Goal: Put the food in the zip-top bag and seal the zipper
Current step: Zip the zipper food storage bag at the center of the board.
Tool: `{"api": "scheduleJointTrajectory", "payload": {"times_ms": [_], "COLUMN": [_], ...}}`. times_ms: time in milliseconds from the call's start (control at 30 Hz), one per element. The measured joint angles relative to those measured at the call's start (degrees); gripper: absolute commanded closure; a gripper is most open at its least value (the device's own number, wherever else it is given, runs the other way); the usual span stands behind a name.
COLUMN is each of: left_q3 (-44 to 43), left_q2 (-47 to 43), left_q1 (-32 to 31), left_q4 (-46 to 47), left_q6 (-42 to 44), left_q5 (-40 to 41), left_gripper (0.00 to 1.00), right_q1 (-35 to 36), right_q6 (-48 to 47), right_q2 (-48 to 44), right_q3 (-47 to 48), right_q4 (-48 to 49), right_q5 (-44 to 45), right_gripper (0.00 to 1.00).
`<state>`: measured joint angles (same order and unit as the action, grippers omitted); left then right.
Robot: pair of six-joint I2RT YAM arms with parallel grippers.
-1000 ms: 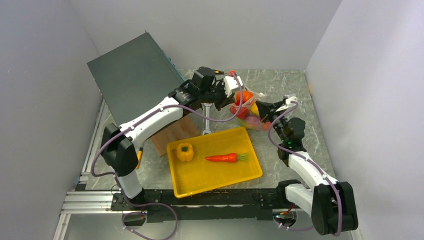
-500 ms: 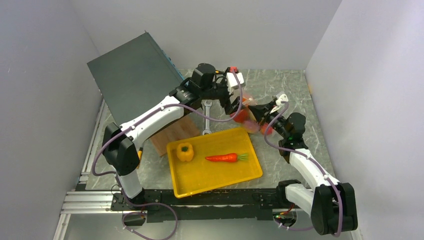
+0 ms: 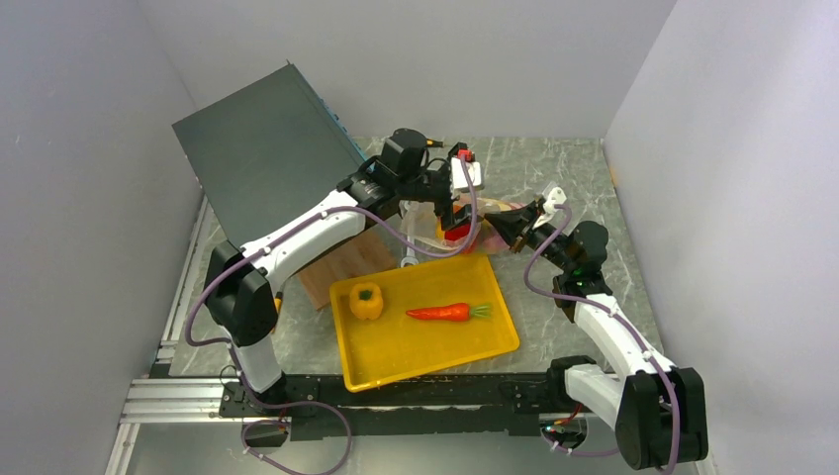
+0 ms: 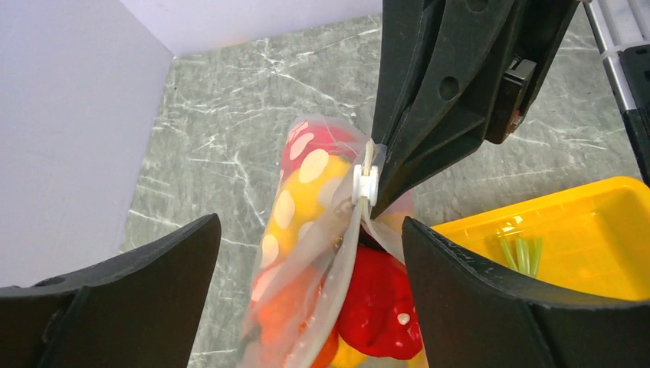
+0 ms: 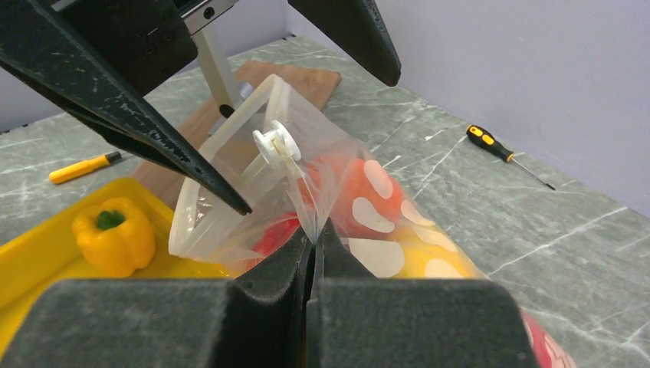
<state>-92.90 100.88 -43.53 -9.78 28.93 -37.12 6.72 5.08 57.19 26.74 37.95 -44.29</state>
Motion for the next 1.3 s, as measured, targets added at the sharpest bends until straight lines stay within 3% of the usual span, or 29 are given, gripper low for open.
{"api": "scheduleJointTrajectory", "payload": {"times_ms": [200,300,333,500,667,833,900,1033,1200,1300], "left_q3": [0.0,0.0,0.0,0.0,-0.4,-2.1,-2.3,-2.3,-1.7,-0.5], "left_q2": [0.1,0.1,0.1,0.1,0.2,0.4,0.4,0.2,-0.6,-1.4], "left_q1": [0.0,-0.2,-0.4,-2.6,-4.5,-5.2,-5.2,-5.9,-5.9,-5.7], "left_q4": [0.6,0.6,0.5,0.5,-1.2,-2.1,-2.1,-2.1,-1.9,-1.1], "left_q6": [-0.7,-1.0,-0.8,0.2,0.4,0.6,0.3,0.4,0.8,1.5], "left_q5": [-0.1,0.5,1.4,5.8,7.0,7.5,7.5,9.6,13.1,14.6], "left_gripper": [0.27,0.47,0.49,0.46,0.51,0.8,0.97,1.0,1.0,1.0], "right_q1": [0.0,-0.2,-0.3,-0.6,-0.7,-0.7,-0.7,-1.0,-0.9,-0.7], "right_q6": [1.1,1.6,1.9,4.2,5.2,4.9,3.8,0.7,-3.1,-6.1], "right_q2": [0.1,0.0,-0.2,-0.6,-2.5,-5.5,-6.5,-7.4,-5.2,-2.9], "right_q3": [0.0,0.6,0.8,2.4,3.6,4.7,5.4,6.4,10.3,14.6], "right_q4": [0.4,-1.2,-1.7,-4.1,-6.3,-9.4,-11.3,-14.8,-19.7,-23.0], "right_q5": [0.5,1.9,2.3,4.0,4.0,3.7,4.0,4.8,2.7,1.6], "right_gripper": [1.0,1.0,1.0,1.0,1.0,1.0,1.0,0.99,0.63,0.57]}}
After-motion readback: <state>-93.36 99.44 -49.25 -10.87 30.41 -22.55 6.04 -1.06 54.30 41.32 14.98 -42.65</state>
